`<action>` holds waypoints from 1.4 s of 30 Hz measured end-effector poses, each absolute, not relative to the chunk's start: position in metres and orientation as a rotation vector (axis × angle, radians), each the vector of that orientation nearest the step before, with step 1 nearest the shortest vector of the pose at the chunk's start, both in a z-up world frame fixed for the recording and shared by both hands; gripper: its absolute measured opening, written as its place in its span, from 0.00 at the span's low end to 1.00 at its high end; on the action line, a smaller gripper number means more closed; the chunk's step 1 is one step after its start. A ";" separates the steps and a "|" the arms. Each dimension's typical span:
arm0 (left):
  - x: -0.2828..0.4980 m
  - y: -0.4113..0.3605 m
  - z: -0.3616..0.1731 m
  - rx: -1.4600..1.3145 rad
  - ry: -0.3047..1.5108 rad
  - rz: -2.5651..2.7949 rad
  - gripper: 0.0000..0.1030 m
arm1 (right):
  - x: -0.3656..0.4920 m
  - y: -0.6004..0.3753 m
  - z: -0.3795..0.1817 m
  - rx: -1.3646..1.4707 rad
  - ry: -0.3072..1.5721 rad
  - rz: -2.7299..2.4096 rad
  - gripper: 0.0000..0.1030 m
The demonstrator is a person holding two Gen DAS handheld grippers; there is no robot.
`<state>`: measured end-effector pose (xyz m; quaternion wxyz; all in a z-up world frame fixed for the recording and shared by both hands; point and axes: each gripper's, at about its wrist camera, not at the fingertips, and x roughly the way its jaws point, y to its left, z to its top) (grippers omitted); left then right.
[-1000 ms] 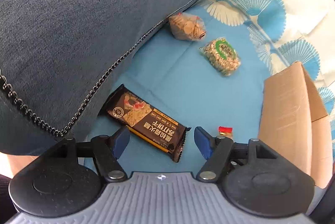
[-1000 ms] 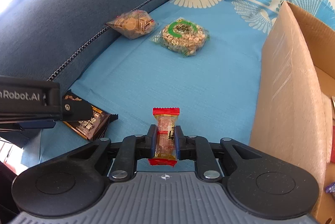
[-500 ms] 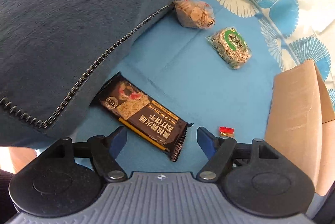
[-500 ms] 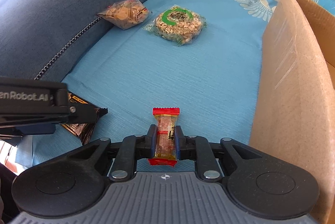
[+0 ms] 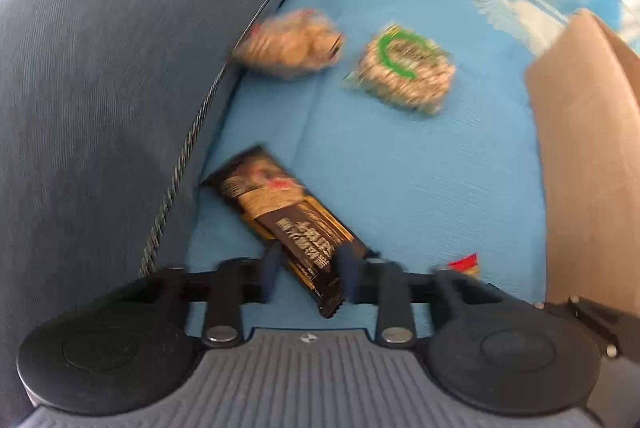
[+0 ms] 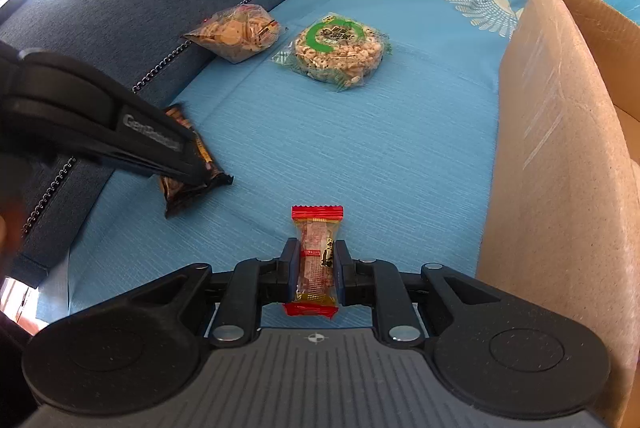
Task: Organize snacks
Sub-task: 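Grasp the dark chocolate bar with the left tool while the right tool holds the candy stick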
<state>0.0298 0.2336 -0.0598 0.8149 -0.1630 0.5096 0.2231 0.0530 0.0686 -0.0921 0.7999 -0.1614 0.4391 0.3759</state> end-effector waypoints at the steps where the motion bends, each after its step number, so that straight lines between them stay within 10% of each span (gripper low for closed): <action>1: 0.027 0.235 -0.059 -0.342 1.069 0.451 0.15 | 0.054 0.068 -0.092 -0.343 0.944 0.805 0.18; 6: 0.007 0.265 -0.067 -0.619 1.018 0.449 0.30 | 0.055 0.070 -0.094 -0.338 0.960 0.797 0.18; 8: 0.003 0.272 -0.065 -0.662 0.976 0.500 0.56 | 0.056 0.071 -0.095 -0.335 0.966 0.794 0.18; 16: 0.025 0.264 -0.072 -0.653 0.969 0.541 0.70 | 0.056 0.075 -0.097 -0.329 0.975 0.787 0.18; 24: 0.043 0.247 -0.081 -0.480 1.054 0.566 0.68 | 0.056 0.075 -0.098 -0.336 0.973 0.790 0.19; 31: 0.038 0.243 -0.081 -0.402 1.050 0.539 0.41 | 0.056 0.076 -0.097 -0.332 0.966 0.783 0.18; 42: 0.028 0.240 -0.078 -0.379 1.067 0.467 0.41 | 0.053 0.072 -0.094 -0.324 0.963 0.783 0.18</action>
